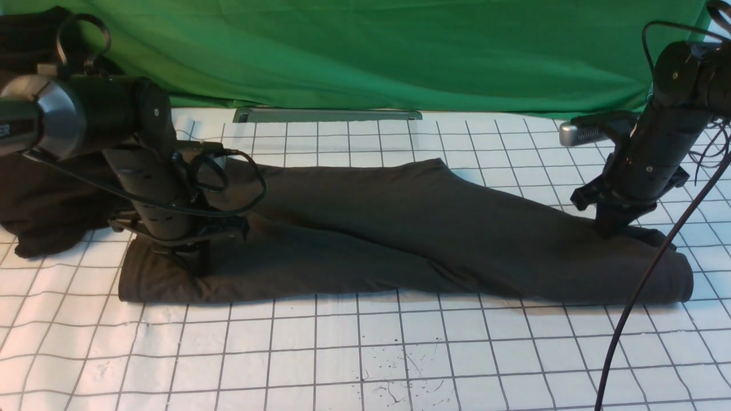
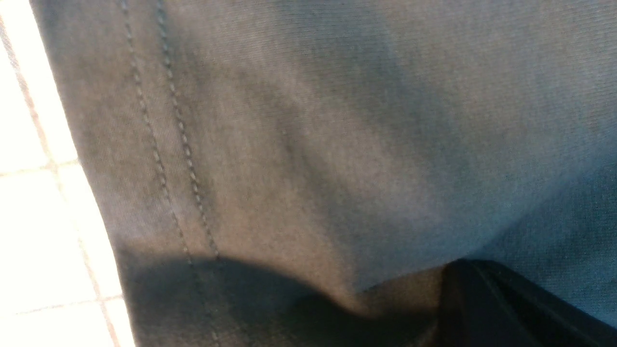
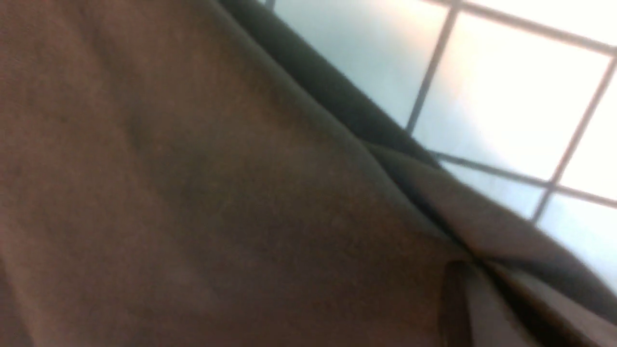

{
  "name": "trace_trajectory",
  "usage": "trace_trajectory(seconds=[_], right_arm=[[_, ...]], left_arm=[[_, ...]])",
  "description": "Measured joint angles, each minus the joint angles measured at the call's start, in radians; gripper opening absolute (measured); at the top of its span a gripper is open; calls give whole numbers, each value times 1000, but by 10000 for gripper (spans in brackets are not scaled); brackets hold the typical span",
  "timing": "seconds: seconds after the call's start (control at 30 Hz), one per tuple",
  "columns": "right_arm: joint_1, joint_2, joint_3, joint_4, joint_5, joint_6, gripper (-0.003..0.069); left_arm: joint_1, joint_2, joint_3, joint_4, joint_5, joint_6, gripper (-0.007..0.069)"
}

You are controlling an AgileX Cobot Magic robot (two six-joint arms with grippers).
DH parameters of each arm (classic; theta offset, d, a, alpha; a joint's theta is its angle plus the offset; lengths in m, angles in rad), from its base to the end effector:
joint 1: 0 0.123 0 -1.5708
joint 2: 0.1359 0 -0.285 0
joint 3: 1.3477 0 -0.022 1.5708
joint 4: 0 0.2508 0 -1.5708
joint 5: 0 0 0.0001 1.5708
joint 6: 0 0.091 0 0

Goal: Fold a long-sleeved shirt over a white checkered tablecloth.
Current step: 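Pull the folded dark garment lengthwise by its ends to straighten it flat on the table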

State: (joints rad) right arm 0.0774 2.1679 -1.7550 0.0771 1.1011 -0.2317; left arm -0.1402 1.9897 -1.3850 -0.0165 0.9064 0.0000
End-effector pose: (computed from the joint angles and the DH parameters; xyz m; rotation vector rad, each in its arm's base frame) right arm 0.4466 0.0409 0.1856 -0.4162 2.9622 0.0897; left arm 0.3882 -0.0560 0.1703 0.1961 2.9894 -0.0360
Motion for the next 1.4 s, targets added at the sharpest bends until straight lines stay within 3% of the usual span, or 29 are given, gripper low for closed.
trace_trajectory(seconds=[0.53, 0.63, 0.67, 0.77, 0.93, 1.1, 1.4], right_arm=[[0, 23, -66, -85, -120, 10, 25], [0, 32, -68, -133, -116, 54, 101], [0, 31, -83, -177, -79, 90, 185], [-1, 9, -135, -238, 46, 142, 330], [-5, -97, -107, -251, 97, 203, 380], [-57, -187, 61, -178, 109, 210, 402], [-206, -185, 284, 26, -3, 155, 448]], left_arm=[[0, -3, 5, 0, -2, 0, -4], [0, -6, 5, 0, -2, 0, -4], [0, -9, 6, 2, -2, 0, -4], [0, -28, 8, 4, -1, 0, -4], [0, -72, 8, -67, 7, 0, -4], [0, -80, 22, -190, 4, 49, -4], [0, -68, 72, -201, -28, 84, -4]])
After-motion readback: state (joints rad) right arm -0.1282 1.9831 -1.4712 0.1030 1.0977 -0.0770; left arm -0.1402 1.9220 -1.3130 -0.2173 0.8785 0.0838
